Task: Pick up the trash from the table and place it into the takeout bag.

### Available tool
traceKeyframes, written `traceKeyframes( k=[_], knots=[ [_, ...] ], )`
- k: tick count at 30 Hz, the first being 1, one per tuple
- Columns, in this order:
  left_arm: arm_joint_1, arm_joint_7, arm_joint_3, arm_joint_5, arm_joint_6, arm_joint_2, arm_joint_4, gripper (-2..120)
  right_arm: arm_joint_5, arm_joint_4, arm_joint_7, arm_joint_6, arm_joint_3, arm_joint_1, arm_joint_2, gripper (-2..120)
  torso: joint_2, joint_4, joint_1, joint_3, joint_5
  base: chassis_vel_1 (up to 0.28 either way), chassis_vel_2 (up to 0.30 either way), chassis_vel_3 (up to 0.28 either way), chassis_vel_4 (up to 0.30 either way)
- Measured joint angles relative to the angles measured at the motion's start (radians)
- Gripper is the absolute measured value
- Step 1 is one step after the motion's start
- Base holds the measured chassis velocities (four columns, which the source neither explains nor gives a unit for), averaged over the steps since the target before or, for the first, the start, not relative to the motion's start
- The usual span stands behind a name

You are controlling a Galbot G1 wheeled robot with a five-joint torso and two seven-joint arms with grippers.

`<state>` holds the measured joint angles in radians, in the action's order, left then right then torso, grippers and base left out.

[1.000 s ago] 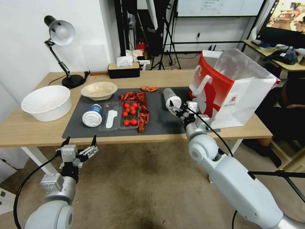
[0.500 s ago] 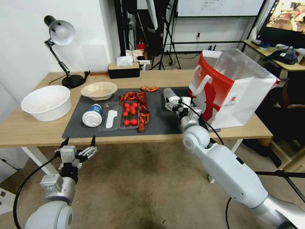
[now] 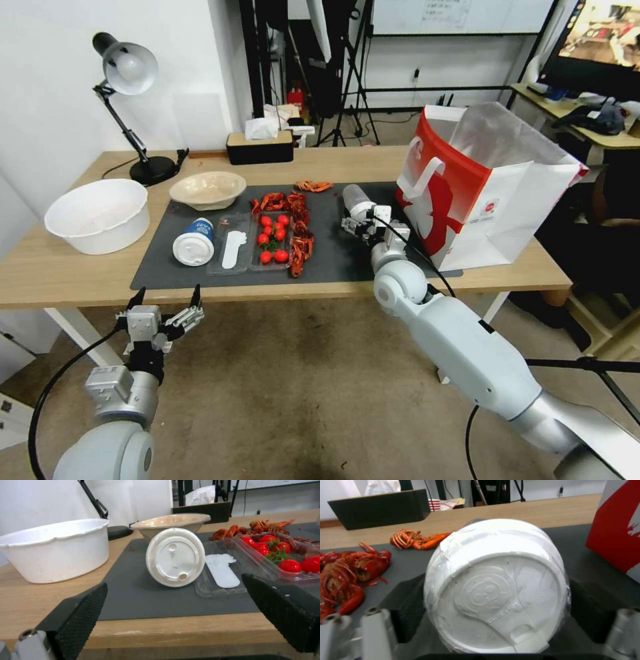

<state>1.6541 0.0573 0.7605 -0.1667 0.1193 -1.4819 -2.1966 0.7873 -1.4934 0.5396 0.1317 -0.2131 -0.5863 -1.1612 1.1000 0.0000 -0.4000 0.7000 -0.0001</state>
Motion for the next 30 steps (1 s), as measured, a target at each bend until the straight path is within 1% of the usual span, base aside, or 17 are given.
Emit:
traceKeyframes(
  k=[1, 3, 5, 15, 17, 18, 19, 22, 23, 24, 26, 27, 30],
  knots=[
    [0.0, 0.0, 0.0, 0.0, 0.0, 0.0, 0.0, 100, 0.0, 0.0, 0.0, 0.0, 0.0, 0.0, 0.0, 82, 0.0, 0.0, 0.0, 0.0, 0.0, 0.0, 0.0, 0.0, 0.0],
    [0.0, 0.0, 0.001, 0.0, -0.001, 0.0, 0.0, 100, 0.0, 0.007, 0.001, 0.001, -0.004, 0.003, -0.004, 76, 0.0, 0.0, 0.0, 0.0, -0.0001, 0.0, 0.0, 0.0, 0.0],
    [0.0, 0.0, 0.001, 0.0, -0.001, 0.0, 0.0, 100, -0.001, 0.009, 0.001, 0.0, -0.006, 0.003, -0.005, 74, 0.0, 0.0, 0.0, 0.0, -0.0001, 0.0, 0.0, 0.0, 0.0],
    [0.0, 0.001, 0.001, 0.0, -0.005, -0.001, 0.003, 100, -0.003, 0.006, 0.002, 0.0, -0.009, 0.0, -0.008, 74, 0.0, -0.0001, 0.0, 0.0, 0.0, 0.0, 0.0, 0.0, 0.0],
    [0.0, 0.001, 0.0, 0.0, -0.005, -0.001, 0.004, 100, -0.003, -0.01, 0.001, 0.0, -0.009, -0.006, -0.003, 74, 0.0, 0.0001, 0.0, 0.0, 0.0002, 0.0, 0.0, 0.0, 0.0],
    [0.0, 0.001, 0.0, 0.0, -0.006, -0.001, 0.005, 100, -0.003, -0.043, -0.006, -0.001, -0.007, -0.015, 0.004, 74, 0.0, 0.0, 0.0, 0.0, 0.0004, 0.0, 0.0, 0.0, 0.0],
    [0.0, 0.001, 0.0, 0.0, -0.006, -0.001, 0.005, 100, -0.003, -0.043, -0.006, -0.001, -0.007, -0.015, 0.004, 74, 0.0, 0.0, 0.0, 0.0, 0.0004, 0.0, 0.0, 0.0, 0.0],
    [-0.001, 0.002, -0.001, 0.001, -0.006, -0.002, 0.007, 100, 0.005, -0.197, -0.066, -0.046, 0.018, -0.028, 0.033, 74, 0.0, 0.0001, 0.0, 0.0, 0.0001, 0.0, 0.0, 0.0, 0.0],
    [-0.001, 0.002, -0.001, 0.001, -0.006, -0.002, 0.007, 100, 0.005, -0.197, -0.066, -0.046, 0.018, -0.028, 0.033, 74, 0.0, 0.0001, 0.0, 0.0, 0.0001, 0.0, 0.0, 0.0, 0.0],
    [-0.001, 0.002, -0.002, 0.001, -0.006, -0.002, 0.007, 100, 0.01, -0.244, -0.08, -0.049, 0.033, -0.026, 0.043, 74, 0.0, 0.0001, 0.0, 0.0, 0.0001, 0.0, 0.0, 0.0, 0.0],
    [0.0, 0.002, -0.002, 0.002, -0.007, -0.002, 0.007, 100, 0.015, -0.306, -0.088, -0.048, 0.058, -0.015, 0.058, 74, 0.0, 0.0001, 0.0, 0.0, 0.0, 0.0, 0.0, 0.0, 0.0],
    [0.0, 0.002, -0.002, 0.002, -0.007, -0.002, 0.007, 100, 0.015, -0.306, -0.088, -0.048, 0.058, -0.015, 0.058, 74, 0.0, 0.0001, 0.0, 0.0, 0.0, 0.0, 0.0, 0.0, 0.0],
    [0.001, 0.002, -0.001, 0.003, -0.008, -0.002, 0.007, 100, 0.031, -0.391, -0.088, -0.019, 0.125, 0.003, 0.085, 74, 0.0, -0.0001, 0.0, 0.0, 0.0, 0.0, 0.0, 0.0, 0.0]
  ],
)
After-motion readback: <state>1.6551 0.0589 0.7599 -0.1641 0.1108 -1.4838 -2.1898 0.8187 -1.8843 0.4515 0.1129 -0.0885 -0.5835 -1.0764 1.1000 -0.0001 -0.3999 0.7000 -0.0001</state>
